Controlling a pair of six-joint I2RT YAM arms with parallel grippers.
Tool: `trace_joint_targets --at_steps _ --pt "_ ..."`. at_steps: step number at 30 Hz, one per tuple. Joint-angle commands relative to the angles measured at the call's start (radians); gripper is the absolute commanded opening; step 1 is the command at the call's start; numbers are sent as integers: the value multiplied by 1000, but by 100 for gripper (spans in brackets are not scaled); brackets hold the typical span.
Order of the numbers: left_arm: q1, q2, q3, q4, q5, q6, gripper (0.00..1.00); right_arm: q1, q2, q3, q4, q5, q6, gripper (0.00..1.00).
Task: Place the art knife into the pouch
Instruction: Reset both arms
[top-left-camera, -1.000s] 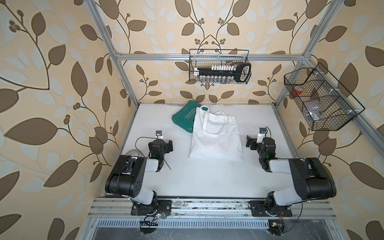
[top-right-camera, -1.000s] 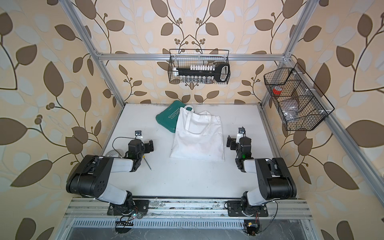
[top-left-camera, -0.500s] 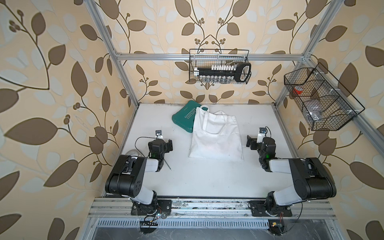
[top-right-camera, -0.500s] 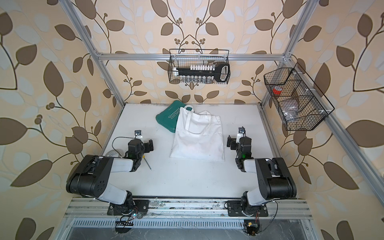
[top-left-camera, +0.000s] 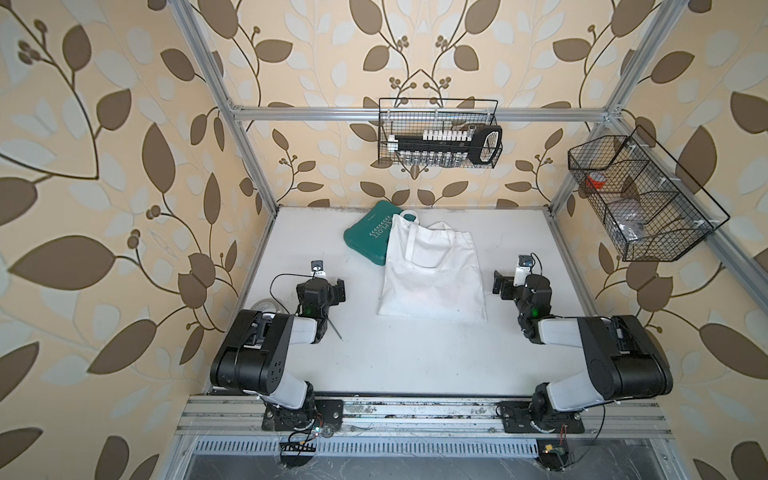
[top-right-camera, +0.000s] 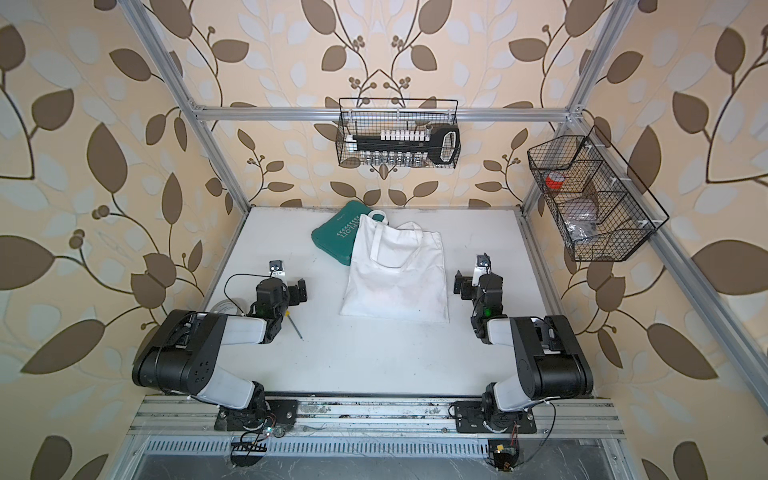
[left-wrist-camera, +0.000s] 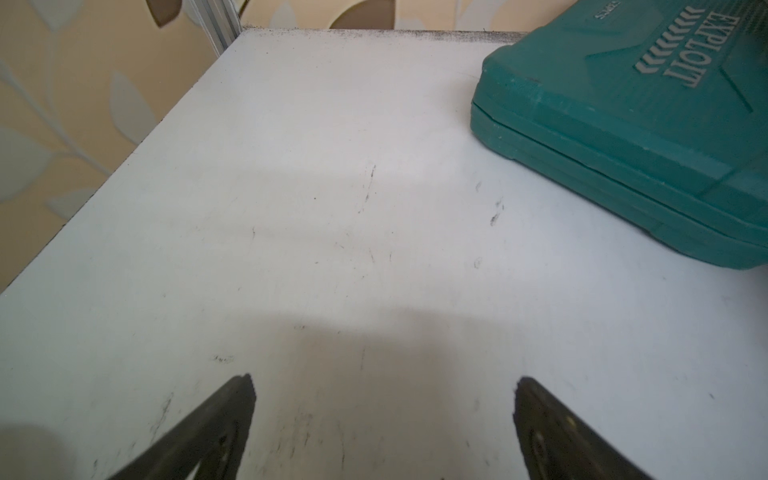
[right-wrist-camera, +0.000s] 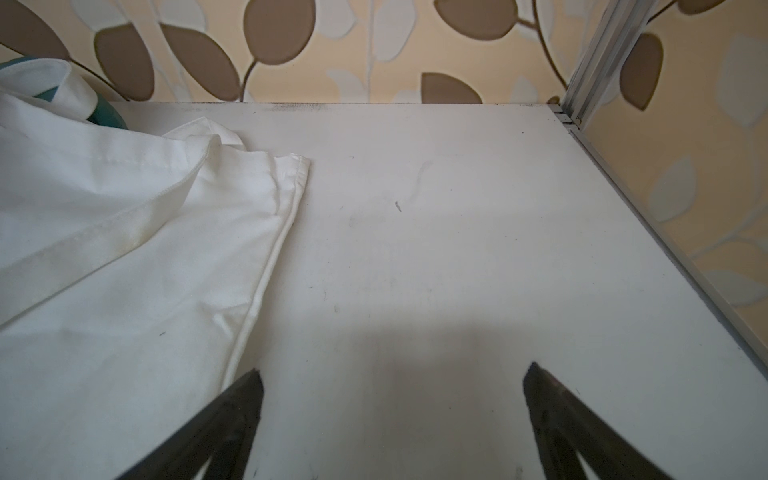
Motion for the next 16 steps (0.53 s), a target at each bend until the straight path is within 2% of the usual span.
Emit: trace_joint_targets --at_steps 1,16 --pt "3 -10 17 36 -7 8 99 6 -2 4 2 13 -7 100" --pt "3 -9 18 37 -7 7 99 14 2 9 -4 19 -11 100"
